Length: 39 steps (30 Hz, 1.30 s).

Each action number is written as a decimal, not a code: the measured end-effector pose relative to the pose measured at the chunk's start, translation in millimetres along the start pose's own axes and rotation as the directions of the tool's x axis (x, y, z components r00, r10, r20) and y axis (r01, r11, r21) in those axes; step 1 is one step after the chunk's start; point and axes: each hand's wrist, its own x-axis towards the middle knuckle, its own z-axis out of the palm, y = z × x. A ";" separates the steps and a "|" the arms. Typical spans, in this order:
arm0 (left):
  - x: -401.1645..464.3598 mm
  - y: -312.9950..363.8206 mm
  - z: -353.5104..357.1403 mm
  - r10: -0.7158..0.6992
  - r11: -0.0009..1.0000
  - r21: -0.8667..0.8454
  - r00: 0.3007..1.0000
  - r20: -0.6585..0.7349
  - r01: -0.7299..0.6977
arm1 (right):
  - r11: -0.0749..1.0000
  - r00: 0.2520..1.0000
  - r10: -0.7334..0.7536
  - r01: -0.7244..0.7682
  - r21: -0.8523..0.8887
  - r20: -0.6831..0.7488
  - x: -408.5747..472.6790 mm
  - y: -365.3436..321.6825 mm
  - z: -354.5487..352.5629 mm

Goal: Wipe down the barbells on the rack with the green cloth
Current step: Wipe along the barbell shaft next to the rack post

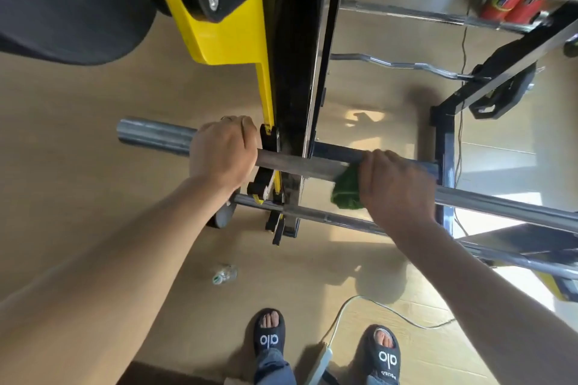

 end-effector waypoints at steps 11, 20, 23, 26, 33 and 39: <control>0.3 -4.3 21.3 -0.077 0.995 0.064 0.994 -0.078 0.082 | 0.983 0.903 0.180 -0.174 -0.049 0.391 40.2 -55.4 -11.0; -1.8 -4.7 24.7 -0.056 0.997 0.052 0.986 -0.159 0.065 | 0.930 0.672 0.192 -0.358 0.086 0.715 70.6 -68.1 -14.1; -2.1 -2.8 23.3 -0.073 0.997 0.014 0.978 -0.197 0.078 | 0.961 0.956 0.251 -0.266 0.082 0.153 19.6 -85.6 -3.9; -2.0 -3.1 24.0 -0.064 0.998 -0.001 0.975 -0.212 0.065 | 0.960 0.969 0.245 -0.245 0.138 0.018 -1.4 -93.2 17.9; -3.5 -3.9 25.5 -0.063 0.998 -0.005 0.965 -0.253 0.064 | 0.973 0.959 0.215 -0.226 0.040 0.186 33.2 -80.5 6.8; -2.2 -6.1 27.3 -0.057 0.998 0.027 0.973 -0.224 0.064 | 0.906 0.680 0.260 -0.418 0.071 0.685 77.1 -71.4 5.5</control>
